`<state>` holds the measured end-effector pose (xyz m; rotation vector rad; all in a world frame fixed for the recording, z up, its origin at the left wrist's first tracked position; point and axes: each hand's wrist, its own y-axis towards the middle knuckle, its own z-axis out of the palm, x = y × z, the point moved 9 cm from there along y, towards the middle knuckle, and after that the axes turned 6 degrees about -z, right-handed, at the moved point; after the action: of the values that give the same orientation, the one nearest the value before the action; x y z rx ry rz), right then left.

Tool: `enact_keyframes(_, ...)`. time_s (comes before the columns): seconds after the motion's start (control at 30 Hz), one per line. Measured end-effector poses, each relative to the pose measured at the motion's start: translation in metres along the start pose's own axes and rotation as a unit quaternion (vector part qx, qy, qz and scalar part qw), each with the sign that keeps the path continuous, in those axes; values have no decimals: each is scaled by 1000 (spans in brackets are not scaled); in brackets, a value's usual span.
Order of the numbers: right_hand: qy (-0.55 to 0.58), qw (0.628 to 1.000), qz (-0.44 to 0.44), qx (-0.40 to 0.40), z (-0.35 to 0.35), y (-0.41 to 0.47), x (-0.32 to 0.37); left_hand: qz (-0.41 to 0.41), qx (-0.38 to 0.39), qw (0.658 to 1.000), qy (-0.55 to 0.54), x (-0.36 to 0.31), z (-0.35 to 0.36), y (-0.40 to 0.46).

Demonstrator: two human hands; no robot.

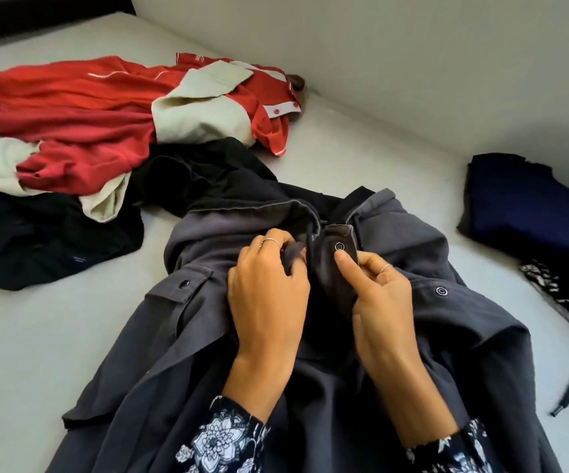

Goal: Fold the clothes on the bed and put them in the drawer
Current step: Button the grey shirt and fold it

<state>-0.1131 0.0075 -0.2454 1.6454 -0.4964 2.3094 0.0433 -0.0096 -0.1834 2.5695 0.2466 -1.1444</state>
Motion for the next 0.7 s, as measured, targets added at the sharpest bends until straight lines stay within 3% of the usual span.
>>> enact_keyframes(0.07, -12, 1000, 19, 8, 0, -5, 8, -21, 19, 1000, -8, -2, -2, 0)
enact_keyframes(0.23, -150, 987, -53, 18, -4, -22, 47, -22, 60, 998, -14, -19, -18, -4)
enact_keyframes(0.3, -201, 975, -88, 38, -5, -28, 66, 36, 70, 997, 16, -33, -29, -6)
enact_keyframes(0.4, -242, 957, -147, 64, -8, -34, 97, 157, 80, 972, 157, -56, -41, 0)
enact_keyframes(0.5, -222, 960, -151, 78, -12, -41, 105, 192, 122, 950, 214, -62, -49, 7)
enact_keyframes(0.57, -230, 959, -149, 78, -9, -45, 99, 171, 125, 957, 197, -60, -53, 4)
enact_keyframes(0.7, -271, 943, -177, 76, 12, -54, 74, 70, 99, 992, 42, -43, -46, -16)
